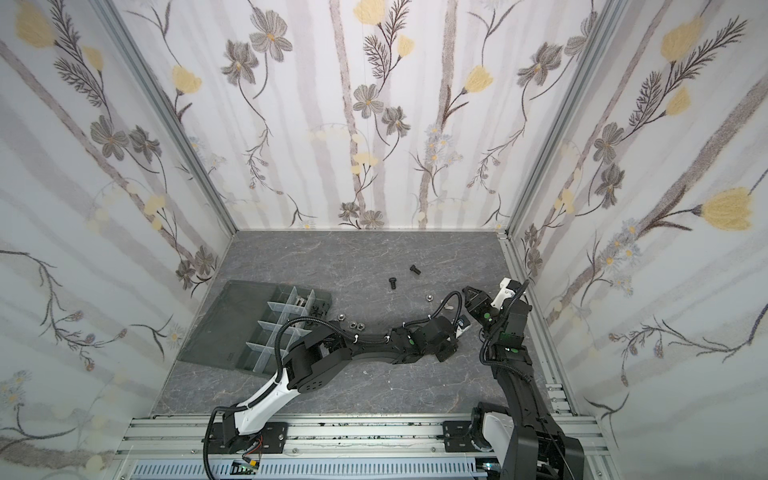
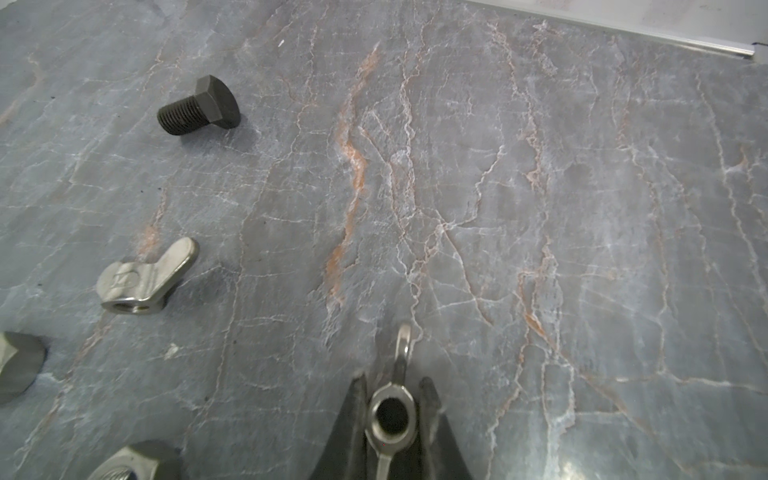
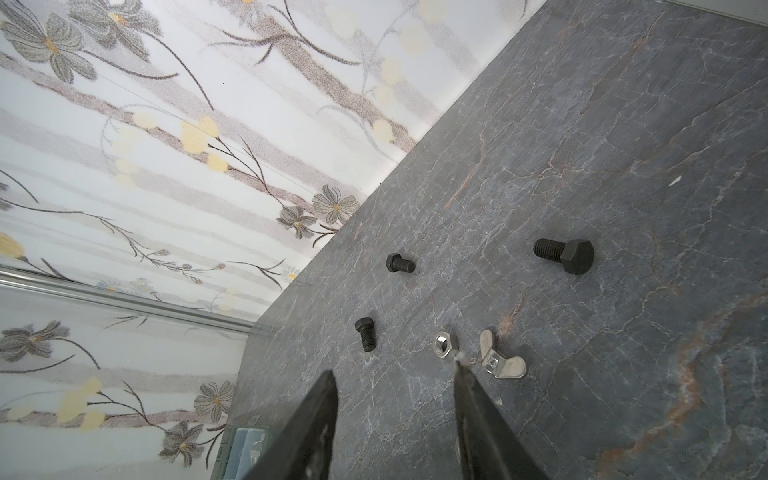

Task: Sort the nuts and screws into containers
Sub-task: 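Lower the left gripper onto the wing nut and close on it, then carry the wing nut with the left gripper back over the organizer box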

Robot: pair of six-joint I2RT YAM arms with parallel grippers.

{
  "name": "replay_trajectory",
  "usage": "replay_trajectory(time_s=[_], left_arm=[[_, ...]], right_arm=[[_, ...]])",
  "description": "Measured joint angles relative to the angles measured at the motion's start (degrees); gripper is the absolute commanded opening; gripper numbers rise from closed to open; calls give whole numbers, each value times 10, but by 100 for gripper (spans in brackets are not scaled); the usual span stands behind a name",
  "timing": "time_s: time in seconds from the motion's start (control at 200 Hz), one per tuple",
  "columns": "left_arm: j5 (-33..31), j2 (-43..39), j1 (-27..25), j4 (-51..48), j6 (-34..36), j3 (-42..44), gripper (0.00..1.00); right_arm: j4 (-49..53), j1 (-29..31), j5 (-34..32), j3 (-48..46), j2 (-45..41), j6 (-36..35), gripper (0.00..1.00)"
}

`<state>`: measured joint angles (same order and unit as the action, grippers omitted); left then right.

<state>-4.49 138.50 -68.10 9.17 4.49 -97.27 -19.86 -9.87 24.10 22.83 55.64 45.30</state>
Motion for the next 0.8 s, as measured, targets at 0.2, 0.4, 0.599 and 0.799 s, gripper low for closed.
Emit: replay_trajectory(time_s=[0.2, 0.4, 0.599, 0.799], left_arm=[[-15, -33, 0, -19, -1, 35, 5], [-24, -90, 5, -27, -14, 81, 5], [-35, -162, 18, -27, -34, 137, 5], [-47, -248, 45, -25, -66, 206, 5]], right_arm=[[-5, 0, 2, -3, 17, -4, 48], [-17, 1, 11, -3, 28, -4, 48], [-18, 16, 15, 2, 48, -10, 48], [-17, 46, 15, 15, 70, -24, 49]])
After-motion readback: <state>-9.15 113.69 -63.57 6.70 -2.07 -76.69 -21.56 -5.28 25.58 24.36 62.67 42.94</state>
